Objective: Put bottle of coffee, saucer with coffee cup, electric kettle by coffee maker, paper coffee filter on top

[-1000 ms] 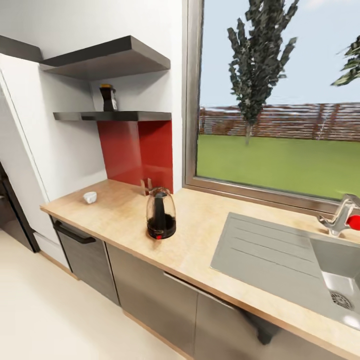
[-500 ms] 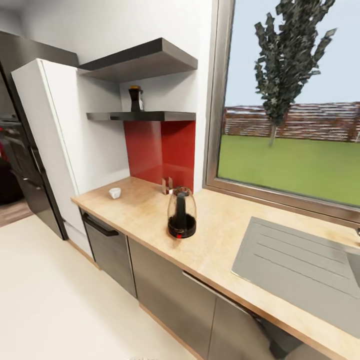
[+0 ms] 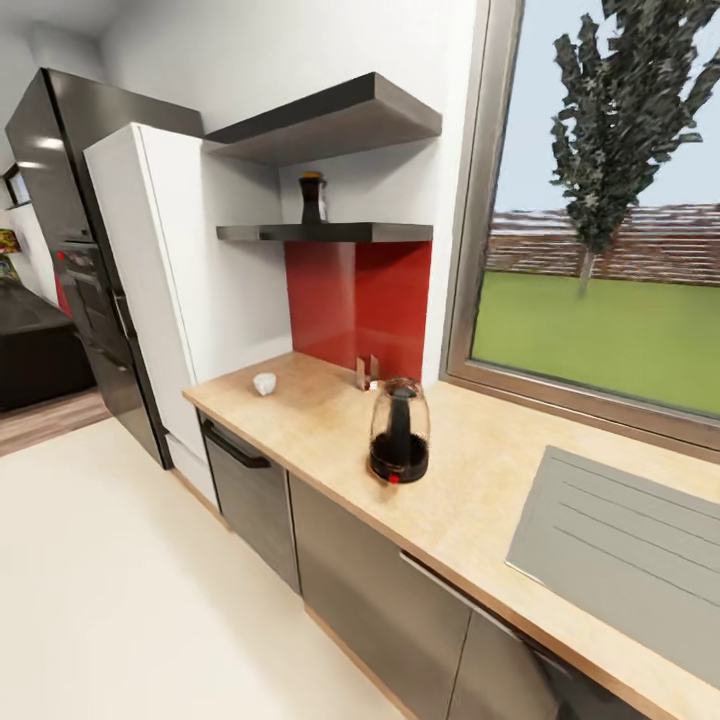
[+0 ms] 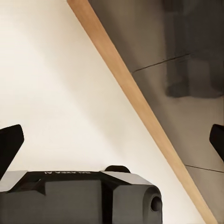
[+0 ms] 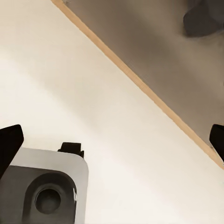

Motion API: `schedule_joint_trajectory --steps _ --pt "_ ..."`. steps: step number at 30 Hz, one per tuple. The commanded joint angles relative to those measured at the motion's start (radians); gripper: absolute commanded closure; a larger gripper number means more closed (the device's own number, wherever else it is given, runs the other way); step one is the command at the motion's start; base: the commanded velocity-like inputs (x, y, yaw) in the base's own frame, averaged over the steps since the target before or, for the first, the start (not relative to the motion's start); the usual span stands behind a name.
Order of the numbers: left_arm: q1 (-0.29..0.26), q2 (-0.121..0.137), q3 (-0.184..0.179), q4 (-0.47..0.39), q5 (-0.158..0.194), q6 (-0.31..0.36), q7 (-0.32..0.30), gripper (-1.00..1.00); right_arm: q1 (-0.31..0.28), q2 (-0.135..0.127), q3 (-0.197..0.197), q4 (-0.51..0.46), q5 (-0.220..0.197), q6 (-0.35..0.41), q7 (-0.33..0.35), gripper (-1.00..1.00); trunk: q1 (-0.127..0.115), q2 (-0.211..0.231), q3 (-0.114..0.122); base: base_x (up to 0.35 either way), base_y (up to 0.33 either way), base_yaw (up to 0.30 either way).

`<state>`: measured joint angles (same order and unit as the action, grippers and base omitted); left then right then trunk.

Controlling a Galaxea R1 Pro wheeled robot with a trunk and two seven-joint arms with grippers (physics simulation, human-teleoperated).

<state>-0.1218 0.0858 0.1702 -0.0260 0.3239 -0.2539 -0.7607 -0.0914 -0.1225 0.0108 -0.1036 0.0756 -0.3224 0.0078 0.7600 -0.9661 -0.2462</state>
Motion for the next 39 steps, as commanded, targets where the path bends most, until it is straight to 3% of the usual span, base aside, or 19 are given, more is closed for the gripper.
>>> schedule_joint_trajectory --steps 1,16,39 --pt "-0.001 0.0 0.008 0.001 -0.006 -0.004 -0.003 -1.0 -0.001 0.0 0.0 0.001 0.007 -0.003 0.0 -1.0 0.001 -0.001 -0.001 0.217 0.181 0.101" --pt "-0.001 0.0 0.008 0.001 -0.006 -0.004 -0.003 -1.0 -0.001 0.0 0.0 0.001 0.007 -0.004 0.0 -1.0 0.001 -0.001 -0.001 0.199 0.244 0.235" --pt "-0.001 0.0 0.008 0.001 -0.006 -0.004 -0.002 -1.0 -0.001 -0.004 0.0 0.01 0.007 -0.001 0.002 -1.0 0.001 -0.001 -0.001 0.141 0.295 0.013"
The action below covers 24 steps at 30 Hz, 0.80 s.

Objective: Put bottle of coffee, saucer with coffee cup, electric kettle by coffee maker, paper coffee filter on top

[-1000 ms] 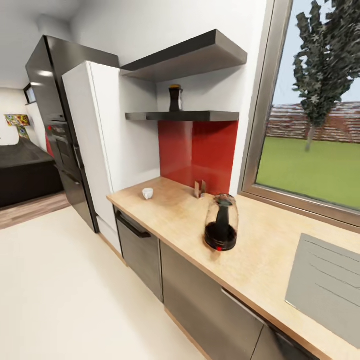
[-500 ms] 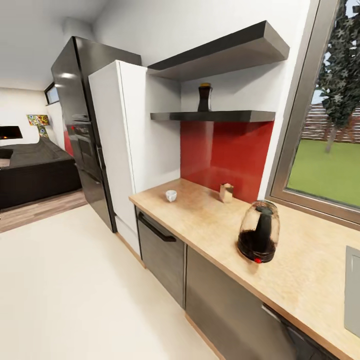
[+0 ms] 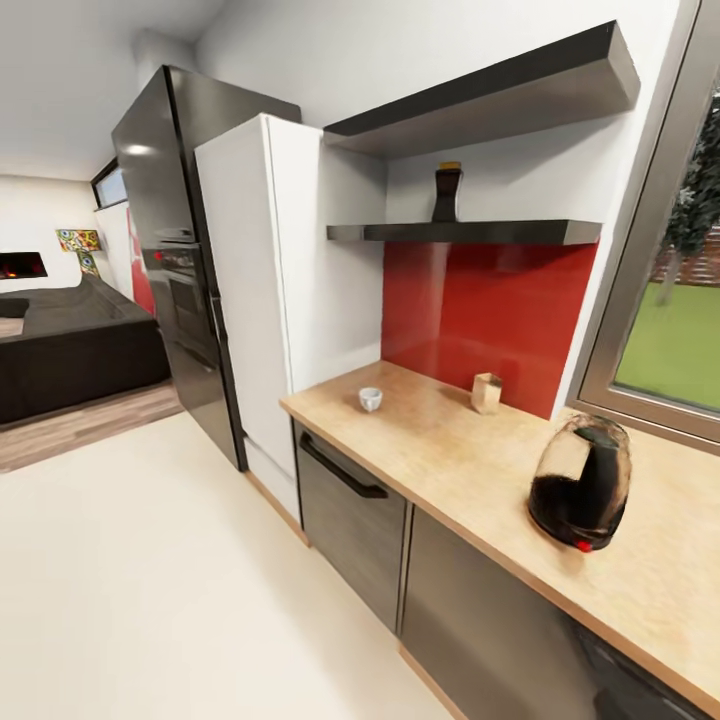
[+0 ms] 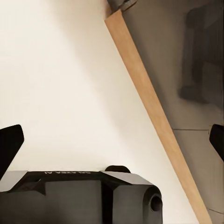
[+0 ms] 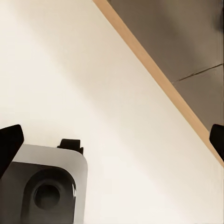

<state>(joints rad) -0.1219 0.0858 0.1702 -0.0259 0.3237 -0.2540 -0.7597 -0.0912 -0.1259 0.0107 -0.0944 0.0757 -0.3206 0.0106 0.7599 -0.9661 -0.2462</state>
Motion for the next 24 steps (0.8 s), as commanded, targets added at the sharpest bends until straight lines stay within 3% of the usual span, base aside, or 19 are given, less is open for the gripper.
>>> schedule_joint_trajectory --steps 1,24 --pt "-0.001 0.0 0.008 0.001 -0.006 -0.004 -0.003 -1.0 -0.001 0.0 0.0 0.001 0.007 -0.003 -0.001 -1.0 0.001 -0.001 -0.001 0.245 0.265 0.0" --pt "-0.001 0.0 0.008 0.001 -0.006 -0.004 -0.004 -1.0 -0.001 -0.001 0.0 0.001 0.007 -0.003 0.0 -1.0 0.001 -0.001 -0.001 0.191 0.286 0.0"
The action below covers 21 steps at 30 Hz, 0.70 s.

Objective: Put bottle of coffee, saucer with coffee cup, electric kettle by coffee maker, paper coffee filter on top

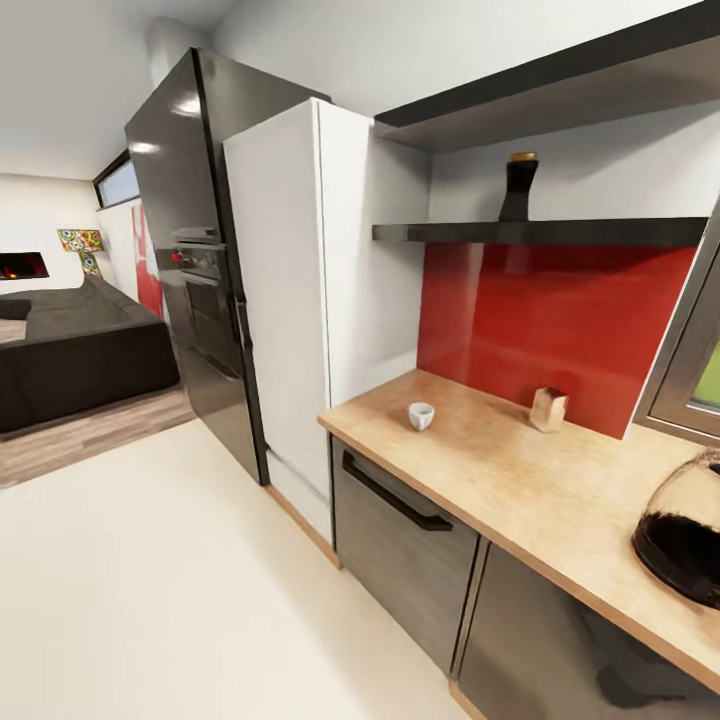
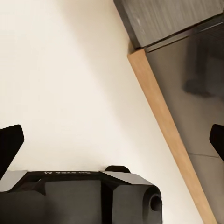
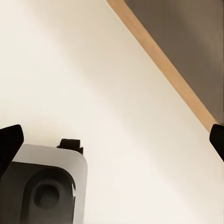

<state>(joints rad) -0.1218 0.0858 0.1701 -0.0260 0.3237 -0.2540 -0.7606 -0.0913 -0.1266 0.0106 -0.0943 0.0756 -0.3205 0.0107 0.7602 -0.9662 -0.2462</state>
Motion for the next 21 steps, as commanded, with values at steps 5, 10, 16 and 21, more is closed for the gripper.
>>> schedule_joint_trajectory --steps 5,10,16,21 --pt "-0.001 0.0 0.008 0.001 -0.006 -0.004 -0.003 -1.0 -0.001 0.0 0.0 0.001 0.007 -0.003 -0.001 -1.0 0.0 -0.001 -0.001 0.13 0.3 0.0" --pt "-0.001 0.0 0.008 0.001 -0.006 -0.004 -0.003 -1.0 -0.001 0.0 0.0 0.001 0.007 -0.003 0.0 -1.0 0.0 -0.001 -0.001 0.128 0.299 0.0" --pt "-0.001 0.0 0.008 0.001 -0.006 -0.004 -0.003 -1.0 -0.001 0.0 0.0 0.001 0.007 -0.003 0.0 -1.0 0.0 -0.001 -0.001 0.11 0.244 -0.1" --pt "-0.001 0.0 0.008 0.001 -0.006 -0.004 -0.003 -1.0 -0.001 0.0 0.0 0.001 0.007 -0.003 0.0 -1.0 0.0 -0.001 -0.001 0.033 0.067 -0.219"
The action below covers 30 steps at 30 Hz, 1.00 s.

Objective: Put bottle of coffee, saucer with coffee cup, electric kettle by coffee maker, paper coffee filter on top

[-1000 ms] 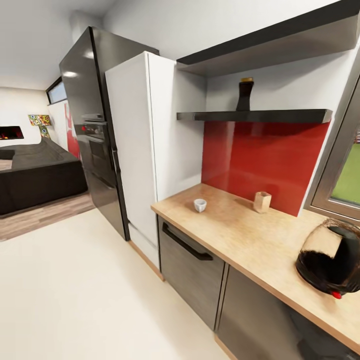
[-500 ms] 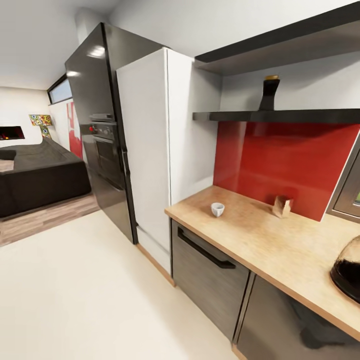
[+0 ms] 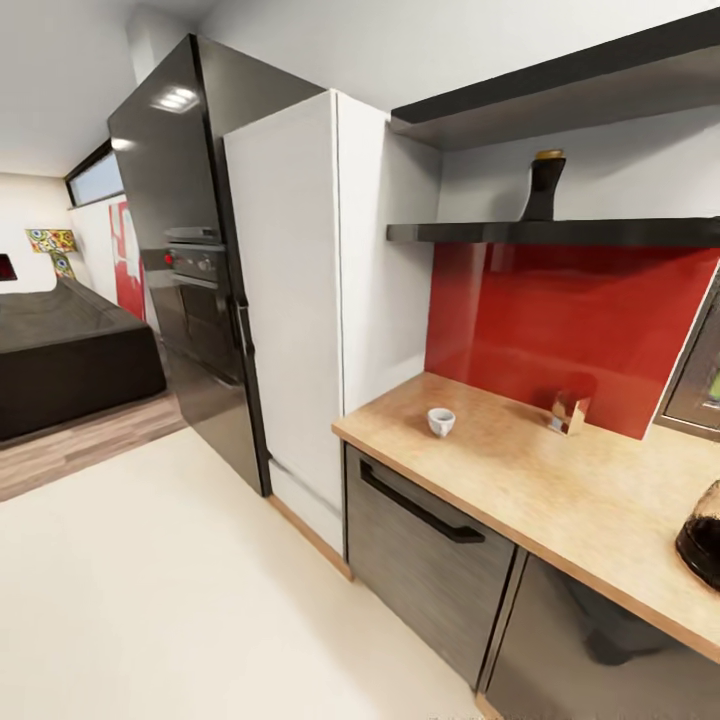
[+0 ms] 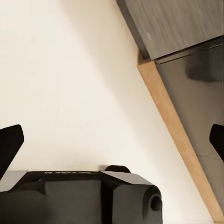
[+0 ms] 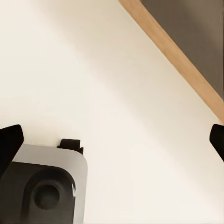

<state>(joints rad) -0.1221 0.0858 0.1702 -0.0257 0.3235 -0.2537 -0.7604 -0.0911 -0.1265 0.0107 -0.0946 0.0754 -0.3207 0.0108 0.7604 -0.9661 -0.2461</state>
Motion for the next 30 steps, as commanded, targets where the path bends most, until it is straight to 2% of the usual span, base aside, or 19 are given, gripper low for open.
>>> schedule_joint_trajectory --steps 1,20,30 --pt "-0.001 0.0 0.008 0.001 -0.006 -0.004 -0.003 -1.0 -0.001 0.0 0.0 0.001 0.007 -0.003 0.0 -1.0 0.0 -0.001 -0.001 0.01 0.02 -0.241" --pt "-0.001 0.0 0.008 0.001 -0.006 -0.004 -0.002 -1.0 -0.001 -0.001 0.0 0.001 0.007 -0.003 0.001 -1.0 0.0 -0.001 -0.001 0.002 0.003 -0.246" --pt "-0.001 0.0 0.008 0.001 -0.006 -0.004 -0.002 -1.0 -0.001 -0.002 0.0 0.001 0.007 -0.003 0.0 -1.0 0.0 -0.001 -0.001 0.112 0.101 -0.06"
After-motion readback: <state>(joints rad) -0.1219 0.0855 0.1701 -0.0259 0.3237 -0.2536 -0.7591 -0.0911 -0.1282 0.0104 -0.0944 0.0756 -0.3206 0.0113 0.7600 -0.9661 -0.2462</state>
